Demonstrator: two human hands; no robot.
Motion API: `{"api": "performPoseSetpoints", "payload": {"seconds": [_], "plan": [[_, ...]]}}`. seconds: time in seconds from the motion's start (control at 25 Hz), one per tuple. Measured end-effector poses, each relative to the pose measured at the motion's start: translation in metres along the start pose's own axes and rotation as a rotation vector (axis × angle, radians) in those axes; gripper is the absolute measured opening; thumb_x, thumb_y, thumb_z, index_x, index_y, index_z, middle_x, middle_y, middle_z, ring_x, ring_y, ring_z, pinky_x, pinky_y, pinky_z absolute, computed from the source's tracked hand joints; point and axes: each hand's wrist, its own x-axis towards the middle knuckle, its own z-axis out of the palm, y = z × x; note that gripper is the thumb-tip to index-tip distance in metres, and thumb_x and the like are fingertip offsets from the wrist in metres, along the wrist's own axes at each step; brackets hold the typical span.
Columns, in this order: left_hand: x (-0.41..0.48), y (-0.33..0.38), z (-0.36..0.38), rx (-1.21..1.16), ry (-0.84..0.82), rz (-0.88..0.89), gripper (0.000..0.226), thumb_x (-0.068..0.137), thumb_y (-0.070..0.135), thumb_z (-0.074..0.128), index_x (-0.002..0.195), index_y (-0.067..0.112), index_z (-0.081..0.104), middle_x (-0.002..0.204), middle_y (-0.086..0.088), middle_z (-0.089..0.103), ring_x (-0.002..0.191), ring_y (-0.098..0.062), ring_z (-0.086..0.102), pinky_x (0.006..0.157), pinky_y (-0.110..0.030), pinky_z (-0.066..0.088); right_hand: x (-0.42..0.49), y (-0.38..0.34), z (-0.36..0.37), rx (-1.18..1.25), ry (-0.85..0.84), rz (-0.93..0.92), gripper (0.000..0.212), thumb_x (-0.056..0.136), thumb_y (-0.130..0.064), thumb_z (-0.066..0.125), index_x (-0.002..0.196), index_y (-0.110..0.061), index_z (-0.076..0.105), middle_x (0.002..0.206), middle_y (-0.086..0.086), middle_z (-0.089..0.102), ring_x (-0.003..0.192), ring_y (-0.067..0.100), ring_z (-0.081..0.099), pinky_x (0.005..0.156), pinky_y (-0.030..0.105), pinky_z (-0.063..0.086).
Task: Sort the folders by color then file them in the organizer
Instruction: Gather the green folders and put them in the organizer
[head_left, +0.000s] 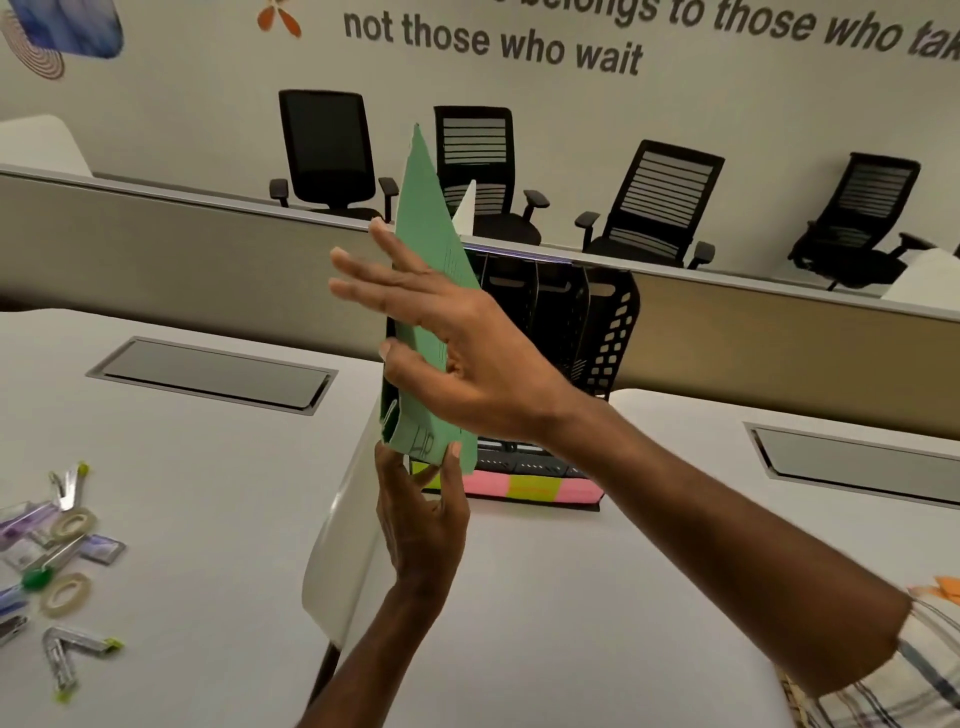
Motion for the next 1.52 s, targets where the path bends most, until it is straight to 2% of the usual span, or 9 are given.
{"api": "performPoseSetpoints", "payload": {"seconds": [0.2, 0.32, 0.48, 0.56, 0.68, 0.8, 1.0, 1.16, 1.52], "plan": [[0.002, 0.007, -0.017, 0.006, -0.025, 0.052, 0.06, 0.085, 0.013, 0.072, 0.134, 0.018, 0.039, 0.137, -0.004, 0.044, 0.12, 0.013, 0.05, 0.076, -0.006, 0.055, -0.004, -0.016, 0.003, 0.007, 0.033, 0.0, 0.049, 0.095, -0.006, 0.057, 0.144, -0.001, 0.049, 0.159, 0.011, 0.037, 0.156, 0.021, 0.008, 0.128, 0.032, 0.008], [-0.004, 0.008, -0.028, 0.023, 0.006, 0.053, 0.062, 0.083, 0.013, 0.072, 0.134, 0.019, 0.038, 0.134, -0.004, 0.046, 0.115, 0.007, 0.053, 0.073, -0.015, 0.058, -0.008, -0.026, 0.008, -0.014, 0.039, -0.05, 0.049, 0.095, -0.005, 0.057, 0.143, 0.0, 0.049, 0.158, 0.013, 0.038, 0.155, 0.021, 0.008, 0.118, 0.009, -0.001], [-0.01, 0.008, -0.038, 0.051, 0.007, 0.044, 0.068, 0.081, 0.006, 0.077, 0.134, 0.02, 0.037, 0.134, -0.01, 0.05, 0.107, 0.009, 0.058, 0.073, -0.007, 0.054, -0.012, -0.034, 0.013, -0.01, 0.029, -0.053, 0.048, 0.096, -0.004, 0.058, 0.143, 0.0, 0.049, 0.159, 0.013, 0.037, 0.156, 0.023, 0.008, 0.118, 0.009, -0.003], [-0.011, 0.006, -0.039, 0.078, 0.015, 0.015, 0.077, 0.078, -0.003, 0.081, 0.134, 0.022, 0.035, 0.134, -0.015, 0.053, 0.095, -0.01, 0.065, 0.072, -0.028, 0.059, -0.011, -0.039, 0.015, -0.007, 0.021, -0.049, 0.048, 0.095, -0.003, 0.059, 0.143, 0.001, 0.049, 0.159, 0.014, 0.037, 0.156, 0.023, 0.007, 0.123, 0.017, 0.001], [-0.013, 0.002, -0.043, 0.103, 0.03, 0.063, 0.085, 0.076, -0.006, 0.082, 0.137, 0.021, 0.029, 0.134, -0.003, 0.046, 0.103, 0.007, 0.057, 0.074, -0.047, 0.06, -0.01, -0.046, 0.018, -0.015, 0.009, -0.065, 0.049, 0.094, -0.001, 0.059, 0.142, 0.003, 0.049, 0.159, 0.015, 0.036, 0.156, 0.024, 0.007, 0.123, 0.019, 0.004], [-0.012, 0.001, -0.047, 0.113, 0.039, 0.079, 0.079, 0.08, 0.013, 0.075, 0.141, 0.023, 0.026, 0.133, -0.002, 0.046, 0.101, -0.005, 0.059, 0.076, -0.042, 0.06, -0.011, -0.049, 0.023, -0.028, -0.01, -0.075, 0.049, 0.094, 0.0, 0.058, 0.142, 0.004, 0.049, 0.159, 0.016, 0.036, 0.156, 0.025, 0.009, 0.124, 0.02, 0.003], [0.006, -0.011, -0.037, 0.083, -0.043, 0.132, 0.067, 0.082, 0.004, 0.077, 0.134, 0.012, 0.036, 0.135, -0.007, 0.049, 0.111, 0.016, 0.052, 0.074, -0.031, 0.06, -0.011, -0.035, 0.028, -0.129, -0.042, -0.036, 0.05, 0.098, -0.005, 0.05, 0.147, 0.002, 0.043, 0.162, 0.015, 0.03, 0.156, 0.024, 0.005, 0.126, 0.025, 0.005], [0.038, -0.012, -0.012, 0.059, -0.125, 0.222, 0.061, 0.09, 0.007, 0.071, 0.136, 0.017, 0.033, 0.136, -0.008, 0.05, 0.114, -0.02, 0.064, 0.078, -0.01, 0.056, 0.003, -0.006, 0.005, -0.219, 0.021, 0.073, 0.046, 0.104, -0.01, 0.043, 0.149, -0.002, 0.039, 0.163, 0.012, 0.028, 0.156, 0.022, 0.006, 0.128, 0.032, 0.007], [0.097, -0.006, 0.031, 0.138, -0.114, 0.281, 0.061, 0.092, 0.006, 0.071, 0.135, 0.022, 0.031, 0.129, -0.007, 0.055, 0.109, -0.008, 0.059, 0.065, -0.029, 0.063, 0.045, 0.031, -0.035, -0.191, 0.066, 0.186, 0.041, 0.106, -0.014, 0.041, 0.145, -0.001, 0.046, 0.159, 0.013, 0.036, 0.154, 0.023, 0.016, 0.126, 0.036, 0.016]]}}
